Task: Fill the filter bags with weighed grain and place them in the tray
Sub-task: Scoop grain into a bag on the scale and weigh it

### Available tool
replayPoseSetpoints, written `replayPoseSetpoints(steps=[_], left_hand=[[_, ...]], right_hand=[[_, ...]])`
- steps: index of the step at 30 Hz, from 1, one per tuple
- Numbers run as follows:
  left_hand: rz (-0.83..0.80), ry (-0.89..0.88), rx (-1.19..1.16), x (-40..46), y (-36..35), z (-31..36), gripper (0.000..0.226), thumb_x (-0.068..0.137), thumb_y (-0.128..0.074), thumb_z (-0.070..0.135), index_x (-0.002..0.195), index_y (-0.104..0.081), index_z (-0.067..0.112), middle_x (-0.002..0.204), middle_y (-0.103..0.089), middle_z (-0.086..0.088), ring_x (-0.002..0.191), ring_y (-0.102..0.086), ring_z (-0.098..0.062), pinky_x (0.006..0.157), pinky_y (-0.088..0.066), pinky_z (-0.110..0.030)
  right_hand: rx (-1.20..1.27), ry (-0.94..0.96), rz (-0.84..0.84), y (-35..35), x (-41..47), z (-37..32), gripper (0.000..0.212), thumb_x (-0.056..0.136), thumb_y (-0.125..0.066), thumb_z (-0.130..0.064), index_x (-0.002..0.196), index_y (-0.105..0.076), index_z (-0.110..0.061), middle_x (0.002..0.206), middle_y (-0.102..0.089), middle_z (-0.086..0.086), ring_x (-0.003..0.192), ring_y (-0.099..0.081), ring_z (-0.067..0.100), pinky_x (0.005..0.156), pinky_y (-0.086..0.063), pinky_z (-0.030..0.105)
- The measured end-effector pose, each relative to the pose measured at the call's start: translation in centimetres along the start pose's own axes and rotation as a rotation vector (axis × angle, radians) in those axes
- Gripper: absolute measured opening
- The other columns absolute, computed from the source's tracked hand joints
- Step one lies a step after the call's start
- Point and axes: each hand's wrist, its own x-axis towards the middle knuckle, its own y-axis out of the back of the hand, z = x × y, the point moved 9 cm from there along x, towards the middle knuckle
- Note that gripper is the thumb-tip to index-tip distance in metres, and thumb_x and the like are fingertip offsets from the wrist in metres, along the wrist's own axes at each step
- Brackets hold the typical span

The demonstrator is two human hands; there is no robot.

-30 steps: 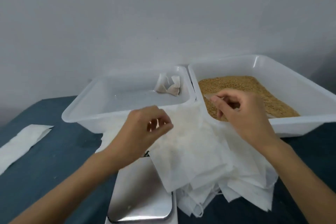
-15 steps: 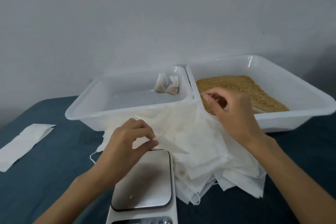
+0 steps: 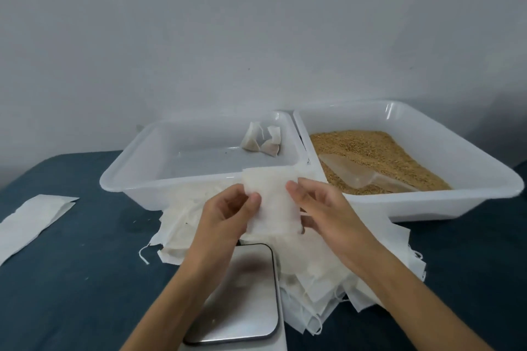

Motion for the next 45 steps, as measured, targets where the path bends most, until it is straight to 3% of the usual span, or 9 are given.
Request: replayPoseSetpoints(steps=[4,11,17,22,27,30,35,41,45], left_hand=[[0.021,-0.055,0.159,-0.4,-0.1,0.0,0.025,0.096,-0.069,0.016,0.09,-0.065,-0.009,0.08,-0.062,-0.016,0.073,-0.054,-0.021,0.069,-0.042,-0.031],[-0.25,0.151,0.11,-1.4,-2.6,-2.1,0.024,0.09,-0.077,0.033,0.102,-0.08,0.012,0.095,-0.078,-0.009,0.077,-0.067,-0.017,0.07,-0.057,-0.027],[-0.033,0.193,-0.091,-0.8,-0.7,-1.8,0.017,0.08,-0.082,0.028,0.067,-0.076,0.019,0.067,-0.06,0.001,0.058,-0.049,-0.015,0.056,-0.045,-0.021],[0.095,0.123,0.119,-0.6,0.5,-1.8,0.043,0.087,-0.081,0.032,0.056,-0.054,0.019,0.053,-0.04,-0.002,0.047,-0.037,-0.017,0.047,-0.034,-0.024],[0.038,0.043,0.118,-0.8,-0.4,-1.0,0.037,0.085,-0.079,0.035,0.083,-0.063,0.002,0.059,-0.056,-0.007,0.051,-0.05,-0.019,0.049,-0.043,-0.026],[0.007,0.015,0.021,-0.7,-0.3,-0.1,0.042,0.079,-0.079,0.031,0.109,-0.062,0.009,0.067,-0.063,-0.008,0.059,-0.058,-0.019,0.058,-0.05,-0.024],[-0.05,-0.049,0.043,-1.0,-1.0,0.5,0.034,0.09,-0.078,0.015,0.119,-0.061,0.015,0.068,-0.06,-0.013,0.06,-0.059,-0.018,0.063,-0.05,-0.024],[-0.118,-0.099,0.043,-1.3,-1.8,1.1,0.038,0.089,-0.075,0.024,0.123,-0.06,0.017,0.065,-0.058,-0.005,0.06,-0.055,-0.018,0.063,-0.05,-0.025],[-0.063,-0.143,0.025,-1.4,-1.5,1.6,0.03,0.096,-0.064,0.032,0.12,-0.064,0.013,0.069,-0.06,-0.007,0.062,-0.054,-0.017,0.065,-0.052,-0.028]], right_hand=[[-0.028,0.07,0.062,1.0,-0.2,-0.5,0.034,0.09,-0.071,-0.036,0.099,-0.074,-0.003,0.094,-0.059,0.033,0.079,-0.05,0.028,0.073,-0.042,0.042],[0.042,0.055,0.211,2.3,-0.6,-0.2,0.039,0.076,-0.078,-0.036,0.073,-0.052,-0.007,0.077,-0.047,0.014,0.074,-0.045,0.026,0.071,-0.043,0.041],[-0.298,0.338,0.339,2.2,-2.0,-2.6,0.034,0.088,-0.074,-0.046,0.106,-0.059,-0.02,0.099,-0.063,-0.008,0.08,-0.062,0.015,0.073,-0.053,0.025],[-0.55,0.465,0.079,-2.2,-2.8,-2.5,0.036,0.08,-0.083,-0.048,0.105,-0.061,-0.034,0.096,-0.065,-0.011,0.084,-0.062,0.02,0.074,-0.052,0.028],[-0.437,0.349,0.106,-1.7,-2.4,-1.7,0.029,0.085,-0.082,-0.023,0.103,-0.061,-0.029,0.084,-0.072,-0.006,0.078,-0.069,0.019,0.073,-0.056,0.028],[-0.392,0.319,0.144,-1.1,-2.3,-1.7,0.022,0.092,-0.074,-0.015,0.1,-0.059,-0.028,0.076,-0.072,-0.004,0.075,-0.07,0.017,0.072,-0.054,0.022],[-0.51,0.374,0.077,-1.7,-2.2,-2.2,0.024,0.096,-0.061,-0.001,0.091,-0.069,-0.023,0.084,-0.068,-0.006,0.081,-0.067,0.02,0.071,-0.053,0.026],[-0.358,0.214,-0.008,-1.9,-1.8,-0.9,0.02,0.102,-0.06,-0.028,0.092,-0.077,-0.025,0.089,-0.073,-0.002,0.09,-0.072,0.022,0.084,-0.056,0.04],[-0.103,0.152,0.047,-1.0,-1.4,-1.0,0.017,0.087,-0.075,-0.025,0.093,-0.074,-0.009,0.084,-0.074,0.0,0.081,-0.071,0.016,0.075,-0.056,0.026]])
